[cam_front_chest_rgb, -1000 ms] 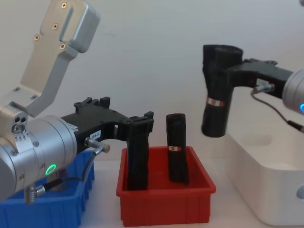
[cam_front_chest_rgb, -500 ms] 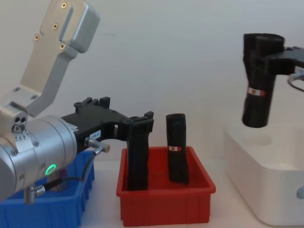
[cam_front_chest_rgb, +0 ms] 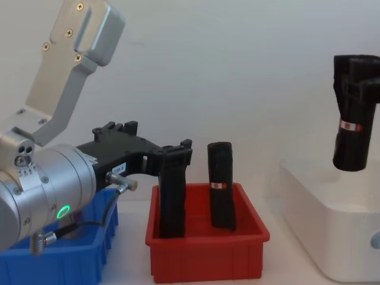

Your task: Pick the cotton swabs from the blue box and place them into the white box.

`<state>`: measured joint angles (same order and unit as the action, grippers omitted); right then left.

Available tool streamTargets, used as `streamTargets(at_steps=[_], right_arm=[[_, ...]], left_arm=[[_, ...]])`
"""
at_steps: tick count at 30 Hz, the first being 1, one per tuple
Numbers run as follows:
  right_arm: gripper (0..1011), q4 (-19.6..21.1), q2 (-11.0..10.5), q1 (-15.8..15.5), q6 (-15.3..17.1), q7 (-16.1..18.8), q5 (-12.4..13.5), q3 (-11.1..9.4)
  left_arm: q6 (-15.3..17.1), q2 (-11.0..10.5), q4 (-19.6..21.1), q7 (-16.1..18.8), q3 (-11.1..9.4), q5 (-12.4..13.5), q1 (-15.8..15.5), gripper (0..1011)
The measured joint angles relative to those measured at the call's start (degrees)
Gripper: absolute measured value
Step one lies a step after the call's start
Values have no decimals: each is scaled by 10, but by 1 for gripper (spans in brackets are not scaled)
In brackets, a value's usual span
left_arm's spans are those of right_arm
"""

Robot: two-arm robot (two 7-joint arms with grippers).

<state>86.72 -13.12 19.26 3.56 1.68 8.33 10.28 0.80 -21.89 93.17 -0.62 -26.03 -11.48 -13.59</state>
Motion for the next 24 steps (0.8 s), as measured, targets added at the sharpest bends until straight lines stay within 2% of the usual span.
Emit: streamTargets(at_steps=[5, 14, 15, 19, 21, 24], right_arm=[[543, -4, -1, 0, 6, -1, 2, -2], [810, -11, -2, 0, 11, 1, 3, -6], [810, -11, -2, 0, 11, 1, 3, -6], [954, -11, -2, -1, 11, 2, 4, -7], [997, -11, -2, -1, 11, 3, 4, -7], [1001, -11, -2, -1, 11, 3, 4, -7]], left_arm=[[0, 0, 0, 0, 0, 0, 0, 1004], [0, 0, 0, 0, 0, 0, 0, 1004], [0, 0, 0, 0, 0, 0, 0, 1004], [0, 0, 0, 0, 0, 0, 0, 1004], [0, 0, 0, 0, 0, 0, 0, 1004], [0, 0, 0, 0, 0, 0, 0, 1004]])
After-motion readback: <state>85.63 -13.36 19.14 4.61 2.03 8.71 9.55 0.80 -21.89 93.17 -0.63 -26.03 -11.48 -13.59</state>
